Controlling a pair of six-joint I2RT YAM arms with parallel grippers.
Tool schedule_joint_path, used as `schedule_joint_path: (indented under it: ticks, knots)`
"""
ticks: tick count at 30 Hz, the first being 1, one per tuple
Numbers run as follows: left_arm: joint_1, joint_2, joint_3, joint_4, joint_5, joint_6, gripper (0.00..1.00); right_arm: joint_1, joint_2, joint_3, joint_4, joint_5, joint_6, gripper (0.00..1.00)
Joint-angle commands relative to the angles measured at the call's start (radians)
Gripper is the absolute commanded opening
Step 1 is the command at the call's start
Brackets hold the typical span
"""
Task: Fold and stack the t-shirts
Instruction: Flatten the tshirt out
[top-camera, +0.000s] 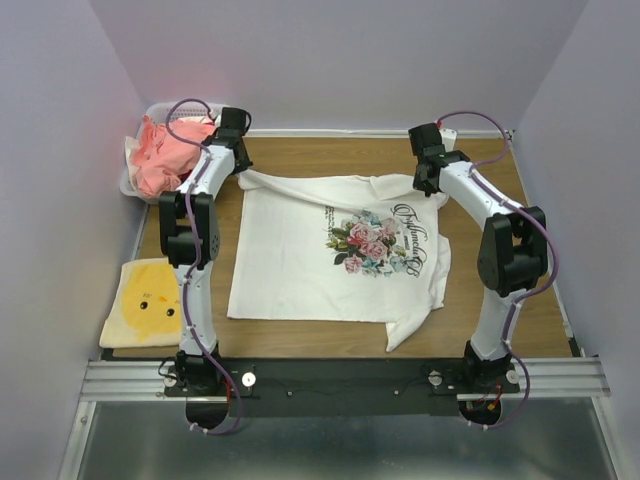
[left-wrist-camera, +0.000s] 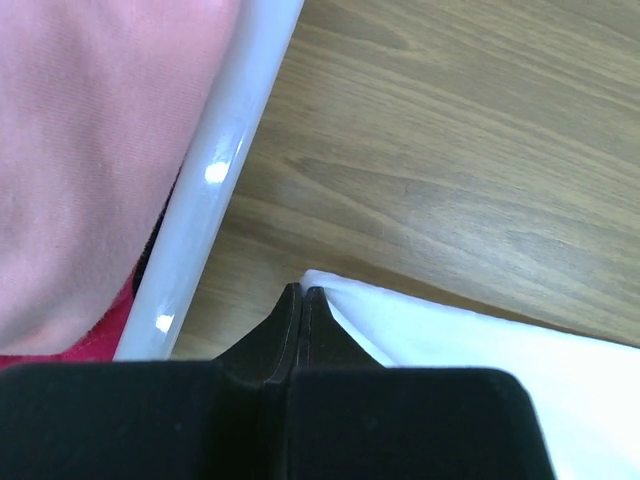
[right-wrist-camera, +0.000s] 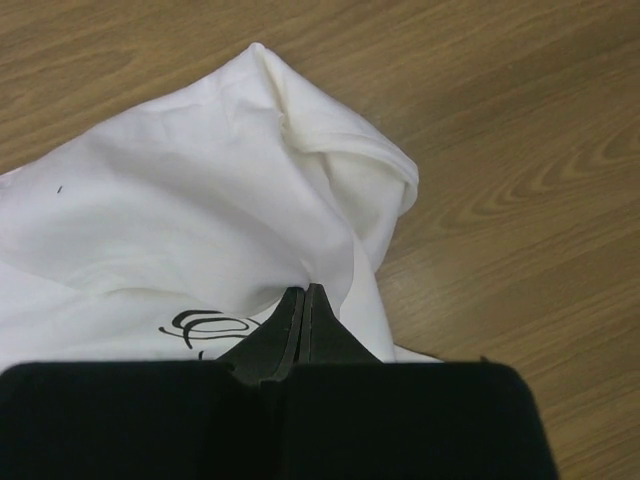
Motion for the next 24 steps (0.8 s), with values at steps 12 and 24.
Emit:
schedule_joint_path:
  ticks: [12, 24]
  knots:
    - [0.004, -0.164, 0.366, -0.04, 0.059, 0.088, 0.0, -0.041, -0.09, 0.35, -0.025, 0.248, -0.121, 0.01]
    - [0.004, -0.408, 0.396, 0.119, 0.199, 0.1, 0.0, -0.053, -0.151, 0.709, -0.02, 0.243, -0.234, 0.01]
